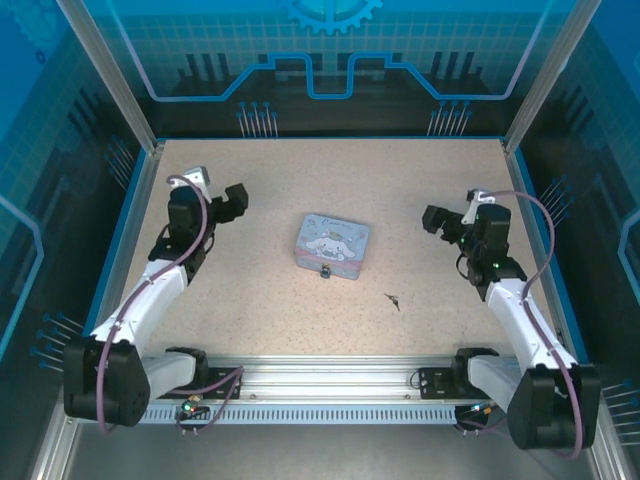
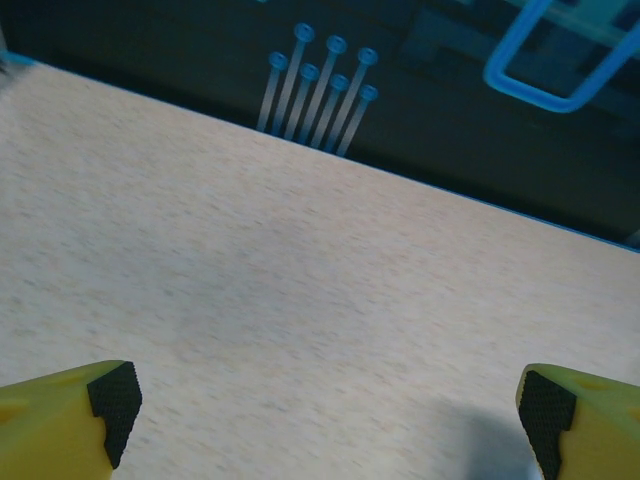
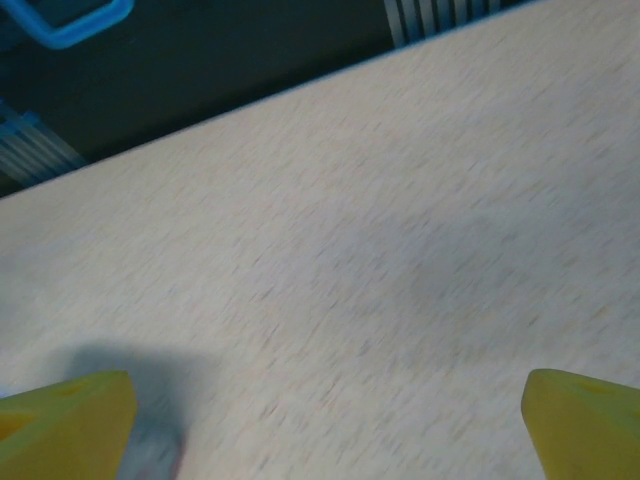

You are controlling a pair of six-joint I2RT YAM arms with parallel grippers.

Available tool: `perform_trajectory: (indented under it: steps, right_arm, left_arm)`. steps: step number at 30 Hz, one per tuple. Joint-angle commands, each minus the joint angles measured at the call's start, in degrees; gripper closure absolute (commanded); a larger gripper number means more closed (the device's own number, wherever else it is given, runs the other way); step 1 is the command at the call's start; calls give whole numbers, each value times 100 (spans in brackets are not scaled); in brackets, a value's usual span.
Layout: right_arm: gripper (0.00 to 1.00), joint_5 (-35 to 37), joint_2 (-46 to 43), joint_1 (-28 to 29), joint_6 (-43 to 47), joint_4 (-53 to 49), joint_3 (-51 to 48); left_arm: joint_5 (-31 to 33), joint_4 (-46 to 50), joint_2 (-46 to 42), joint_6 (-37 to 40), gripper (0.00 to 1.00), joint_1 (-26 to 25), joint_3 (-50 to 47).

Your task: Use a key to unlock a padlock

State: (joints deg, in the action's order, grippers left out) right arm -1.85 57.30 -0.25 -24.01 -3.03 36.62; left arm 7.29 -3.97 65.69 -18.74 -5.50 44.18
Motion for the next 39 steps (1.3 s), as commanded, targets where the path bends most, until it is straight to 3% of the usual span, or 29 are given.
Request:
perform_trajectory:
  steps: [1,8,12,16,21,27,39]
  right_arm:
    - [0,-874,-389,415,-315,-1485,201]
    - [0,-1106,-1114,1735,-1139,-1955,-445]
    - [0,-774,-1200,2714,-1694,-1794,-802]
    - [0,-313,-857,3637,-2090,-1531,-837]
    - [0,85,109,4388,-2272,-1264,-430]
    - [0,129,1171,4647,-2323,-1099,303]
    - [0,54,3014,4538,-2321,-1019,1739]
  left_arm:
    - [-507,1714,-211,-838,1,-358,185]
    - [-626,2319,-896,-1451,1,-1148,-333]
    - [-782,2412,-1158,-1866,1,-1504,-709]
    - [-729,2411,-1177,-2093,1,-1780,-884]
    - [-640,2312,-1070,-2174,1,-1895,-869]
    - [-571,2253,-818,-2212,1,-1908,-693]
    - [-247,2009,91,-2212,1,-1836,-82]
